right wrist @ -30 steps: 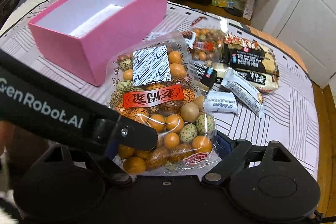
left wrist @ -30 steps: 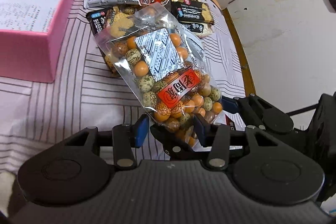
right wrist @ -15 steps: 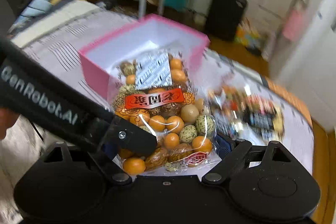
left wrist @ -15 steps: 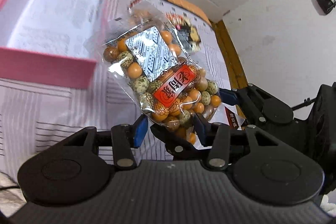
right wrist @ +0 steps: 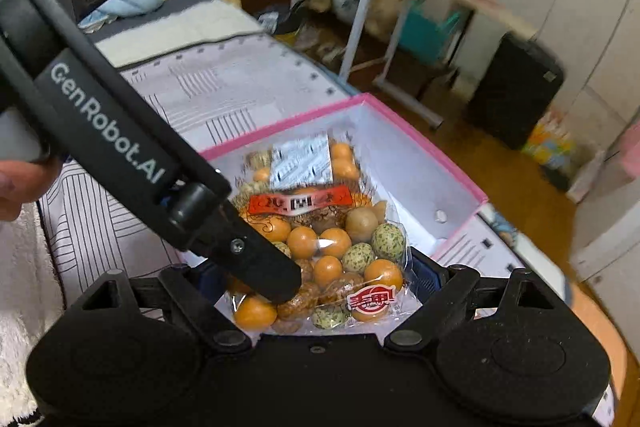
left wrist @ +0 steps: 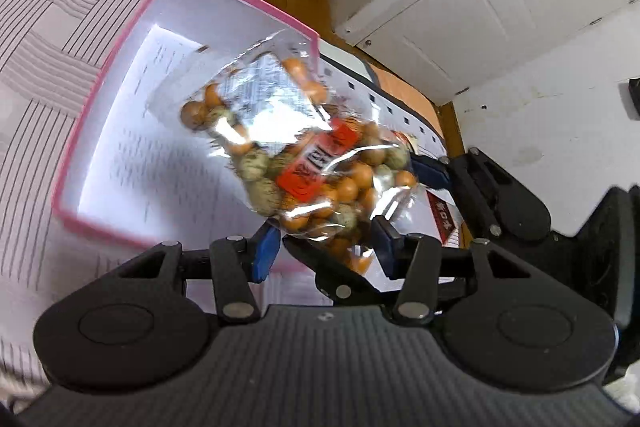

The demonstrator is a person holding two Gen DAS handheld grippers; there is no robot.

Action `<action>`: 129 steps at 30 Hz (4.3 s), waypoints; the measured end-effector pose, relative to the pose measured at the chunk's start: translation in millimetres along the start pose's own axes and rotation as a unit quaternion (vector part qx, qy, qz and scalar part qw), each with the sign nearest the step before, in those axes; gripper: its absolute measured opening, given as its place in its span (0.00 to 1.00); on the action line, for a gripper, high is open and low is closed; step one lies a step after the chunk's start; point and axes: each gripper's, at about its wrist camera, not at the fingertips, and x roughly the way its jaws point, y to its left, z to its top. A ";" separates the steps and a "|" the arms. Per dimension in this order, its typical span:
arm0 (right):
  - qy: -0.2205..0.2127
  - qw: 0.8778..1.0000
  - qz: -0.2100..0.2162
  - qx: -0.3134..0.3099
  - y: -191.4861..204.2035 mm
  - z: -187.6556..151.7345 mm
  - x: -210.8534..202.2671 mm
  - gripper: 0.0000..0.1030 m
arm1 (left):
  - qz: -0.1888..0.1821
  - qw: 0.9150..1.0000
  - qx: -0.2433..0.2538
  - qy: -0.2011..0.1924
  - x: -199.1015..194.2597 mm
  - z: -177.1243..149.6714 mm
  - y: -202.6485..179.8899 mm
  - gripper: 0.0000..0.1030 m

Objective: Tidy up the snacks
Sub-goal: 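Carry the peanut bag into the pink box and open the left gripper, then grasp the black NB cracker packet from the snack pile with the left gripper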

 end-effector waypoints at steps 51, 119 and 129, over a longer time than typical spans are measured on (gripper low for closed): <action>-0.091 0.931 -0.093 0.341 -49.3 -104.0 -93.7 0.88 | 0.108 0.973 0.198 -0.054 11.7 11.1 -52.8 0.46; -0.059 0.943 -0.202 0.258 -21.2 -236.8 5.4 0.70 | 0.089 0.983 0.157 0.020 202.6 -49.1 -83.7 0.75; -0.065 0.957 -0.166 0.229 -19.5 -217.9 21.4 0.92 | 0.131 0.977 0.167 0.033 215.2 -56.0 -78.4 0.60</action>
